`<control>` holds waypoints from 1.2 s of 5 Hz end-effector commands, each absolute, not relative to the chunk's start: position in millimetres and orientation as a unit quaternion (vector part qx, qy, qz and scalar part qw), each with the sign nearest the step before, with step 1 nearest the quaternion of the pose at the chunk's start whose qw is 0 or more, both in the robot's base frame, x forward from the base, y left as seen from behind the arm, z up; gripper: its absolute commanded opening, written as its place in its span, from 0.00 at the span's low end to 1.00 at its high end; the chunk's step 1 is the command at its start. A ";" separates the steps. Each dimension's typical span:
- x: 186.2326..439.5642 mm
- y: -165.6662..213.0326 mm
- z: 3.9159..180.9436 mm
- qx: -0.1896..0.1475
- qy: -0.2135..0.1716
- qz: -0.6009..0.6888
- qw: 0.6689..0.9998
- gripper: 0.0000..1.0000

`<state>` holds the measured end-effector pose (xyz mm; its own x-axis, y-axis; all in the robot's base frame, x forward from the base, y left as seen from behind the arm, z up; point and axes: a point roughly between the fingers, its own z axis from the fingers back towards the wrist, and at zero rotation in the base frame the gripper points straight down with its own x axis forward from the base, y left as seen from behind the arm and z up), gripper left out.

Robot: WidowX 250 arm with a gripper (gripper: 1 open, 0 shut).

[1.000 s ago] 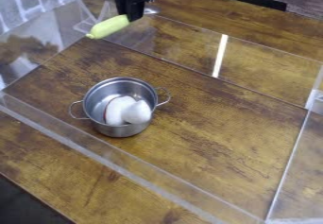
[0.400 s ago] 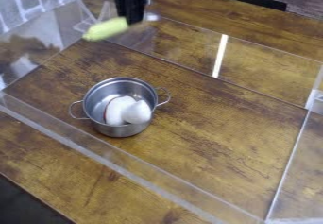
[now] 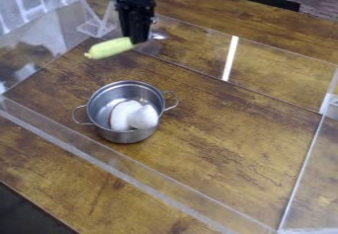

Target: Move the green spoon to the right

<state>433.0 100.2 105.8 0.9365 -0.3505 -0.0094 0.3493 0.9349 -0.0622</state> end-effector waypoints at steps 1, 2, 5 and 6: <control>424.8 66.9 170.4 0.000 -0.064 -0.171 0.983 0.00; 414.1 38.9 175.8 0.002 -0.073 -0.149 0.986 0.00; 376.9 -71.5 166.5 -0.019 -0.075 -0.113 0.991 0.00; 366.5 -93.9 138.9 -0.022 -0.070 -0.067 0.995 0.00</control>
